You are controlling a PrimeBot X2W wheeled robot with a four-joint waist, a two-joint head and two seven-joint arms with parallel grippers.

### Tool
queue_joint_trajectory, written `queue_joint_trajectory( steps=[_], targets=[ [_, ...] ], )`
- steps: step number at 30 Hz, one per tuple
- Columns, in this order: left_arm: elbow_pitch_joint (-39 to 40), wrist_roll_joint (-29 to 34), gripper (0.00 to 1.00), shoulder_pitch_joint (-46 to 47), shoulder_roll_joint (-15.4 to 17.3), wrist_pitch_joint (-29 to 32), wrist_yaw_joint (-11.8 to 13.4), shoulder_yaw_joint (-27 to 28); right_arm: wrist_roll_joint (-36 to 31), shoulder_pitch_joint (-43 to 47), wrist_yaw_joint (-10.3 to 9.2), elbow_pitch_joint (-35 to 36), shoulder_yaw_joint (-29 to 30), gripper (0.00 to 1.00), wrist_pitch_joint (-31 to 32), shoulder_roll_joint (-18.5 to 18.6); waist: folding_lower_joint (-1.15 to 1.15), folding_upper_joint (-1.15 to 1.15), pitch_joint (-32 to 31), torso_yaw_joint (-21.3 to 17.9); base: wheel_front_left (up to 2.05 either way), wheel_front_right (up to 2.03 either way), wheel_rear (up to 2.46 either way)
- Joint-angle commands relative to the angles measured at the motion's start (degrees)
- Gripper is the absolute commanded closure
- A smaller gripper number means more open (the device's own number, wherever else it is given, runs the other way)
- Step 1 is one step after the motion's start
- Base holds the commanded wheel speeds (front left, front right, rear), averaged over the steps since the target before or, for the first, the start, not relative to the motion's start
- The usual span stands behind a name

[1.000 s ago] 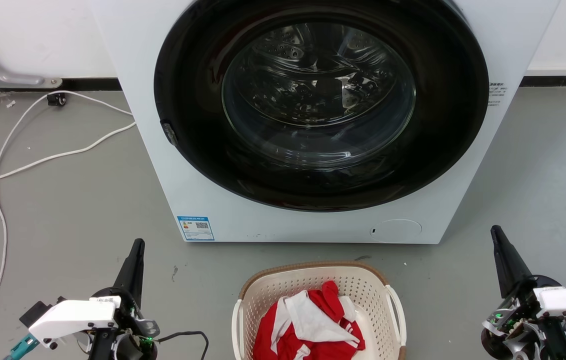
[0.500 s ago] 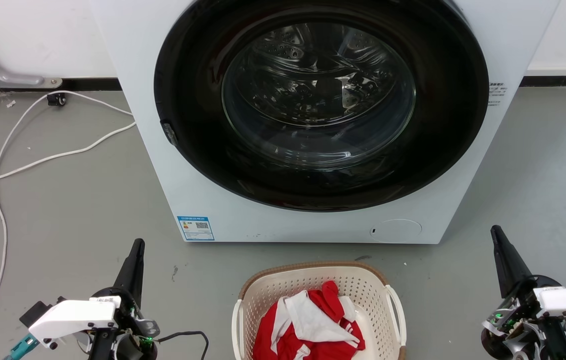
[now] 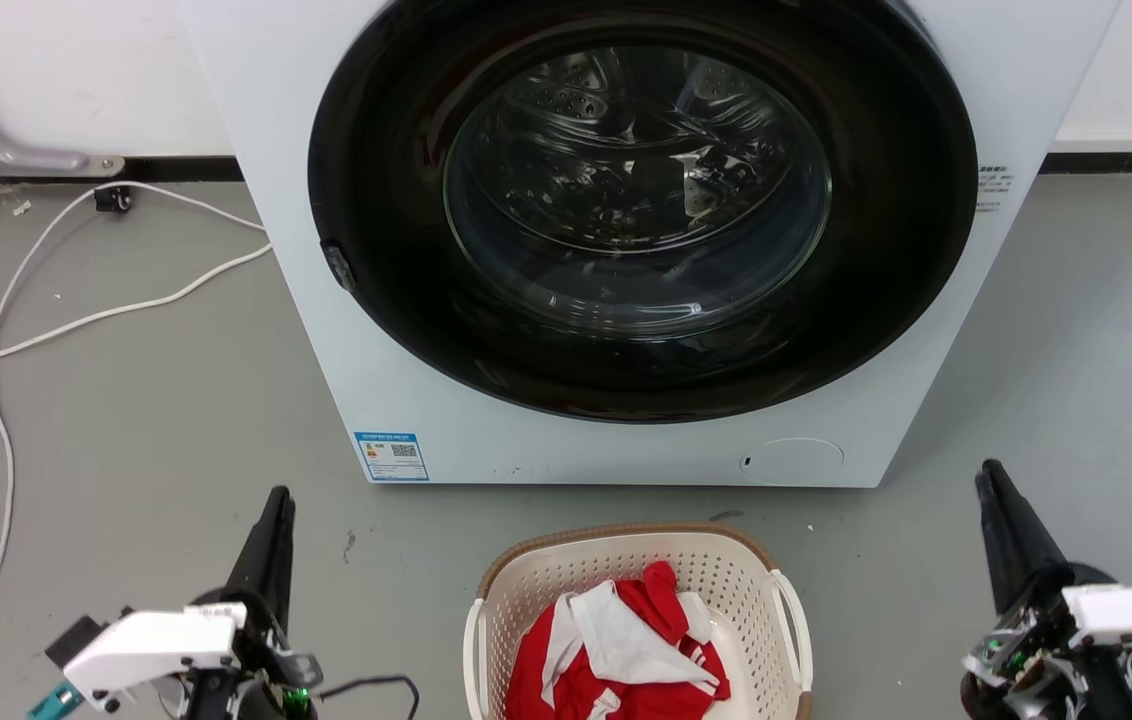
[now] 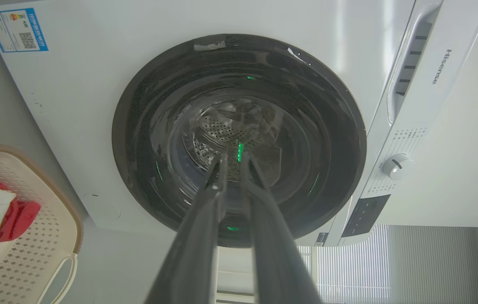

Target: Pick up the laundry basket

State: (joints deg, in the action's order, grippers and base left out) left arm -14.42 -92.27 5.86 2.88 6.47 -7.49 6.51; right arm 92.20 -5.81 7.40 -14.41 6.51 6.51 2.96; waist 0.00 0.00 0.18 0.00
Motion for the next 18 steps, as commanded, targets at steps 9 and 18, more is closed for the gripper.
queue_joint_trajectory(
  steps=[9, 18],
  targets=[
    [-0.9, 0.4, 0.0, -2.6, -0.3, -1.8, 0.0, -0.9, -0.9, 2.5, 0.0, -0.9, -0.9, 0.0, -1.7, -0.1, 0.0, 0.0, 0.0, 0.0, 0.0, 0.0, 0.0],
    [-0.6, 2.8, 0.0, -3.5, -0.2, -4.0, 0.0, -0.5, -4.6, 3.0, 0.01, -0.6, 0.0, 0.0, -3.9, -0.1, 0.0, 0.0, 0.1, 0.0, 0.0, 0.0, 0.0]
  ],
)
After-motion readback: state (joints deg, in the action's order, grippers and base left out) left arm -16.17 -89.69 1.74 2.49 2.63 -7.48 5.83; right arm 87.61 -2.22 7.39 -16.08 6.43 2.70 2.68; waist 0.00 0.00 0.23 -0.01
